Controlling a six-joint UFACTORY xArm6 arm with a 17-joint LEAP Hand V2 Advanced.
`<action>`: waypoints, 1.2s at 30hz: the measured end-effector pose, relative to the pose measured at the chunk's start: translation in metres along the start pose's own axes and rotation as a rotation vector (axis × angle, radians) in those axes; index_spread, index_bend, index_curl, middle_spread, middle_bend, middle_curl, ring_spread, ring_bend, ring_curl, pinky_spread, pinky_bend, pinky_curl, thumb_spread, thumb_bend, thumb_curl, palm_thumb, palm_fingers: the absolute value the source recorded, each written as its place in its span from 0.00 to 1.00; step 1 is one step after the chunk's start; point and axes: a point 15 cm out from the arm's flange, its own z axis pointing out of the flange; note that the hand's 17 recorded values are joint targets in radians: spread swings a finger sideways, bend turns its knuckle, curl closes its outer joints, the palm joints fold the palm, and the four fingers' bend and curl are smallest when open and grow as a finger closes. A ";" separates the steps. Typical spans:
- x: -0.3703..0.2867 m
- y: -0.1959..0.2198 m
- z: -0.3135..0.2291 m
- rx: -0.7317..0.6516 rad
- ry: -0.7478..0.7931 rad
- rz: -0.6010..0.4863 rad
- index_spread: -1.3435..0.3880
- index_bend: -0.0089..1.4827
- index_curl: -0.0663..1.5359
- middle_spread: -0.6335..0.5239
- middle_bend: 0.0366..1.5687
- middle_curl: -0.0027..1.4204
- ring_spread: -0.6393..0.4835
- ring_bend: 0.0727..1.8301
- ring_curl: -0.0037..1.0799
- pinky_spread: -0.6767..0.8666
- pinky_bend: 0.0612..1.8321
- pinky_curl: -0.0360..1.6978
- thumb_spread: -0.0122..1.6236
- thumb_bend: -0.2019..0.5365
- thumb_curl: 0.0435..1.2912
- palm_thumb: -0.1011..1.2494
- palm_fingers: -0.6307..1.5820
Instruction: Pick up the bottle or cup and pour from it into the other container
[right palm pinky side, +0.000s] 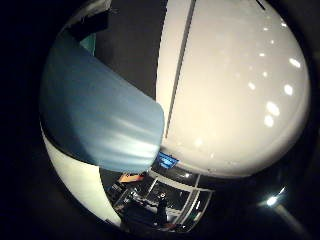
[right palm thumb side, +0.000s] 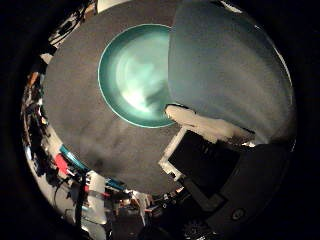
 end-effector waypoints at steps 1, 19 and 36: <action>-0.006 -0.002 0.000 0.012 -0.032 0.011 0.40 0.14 0.77 0.25 0.46 0.72 0.28 0.53 0.71 0.12 0.49 0.50 0.39 0.23 0.53 0.71 0.76; -0.033 -0.014 0.004 0.209 -0.623 0.345 0.40 0.13 0.76 0.25 0.45 0.73 0.29 0.54 0.72 0.12 0.50 0.50 0.41 0.23 0.52 0.71 0.74; -0.042 -0.026 0.029 0.220 -0.655 0.331 0.40 0.14 0.77 0.25 0.46 0.73 0.29 0.55 0.72 0.11 0.50 0.50 0.43 0.23 0.51 0.71 0.73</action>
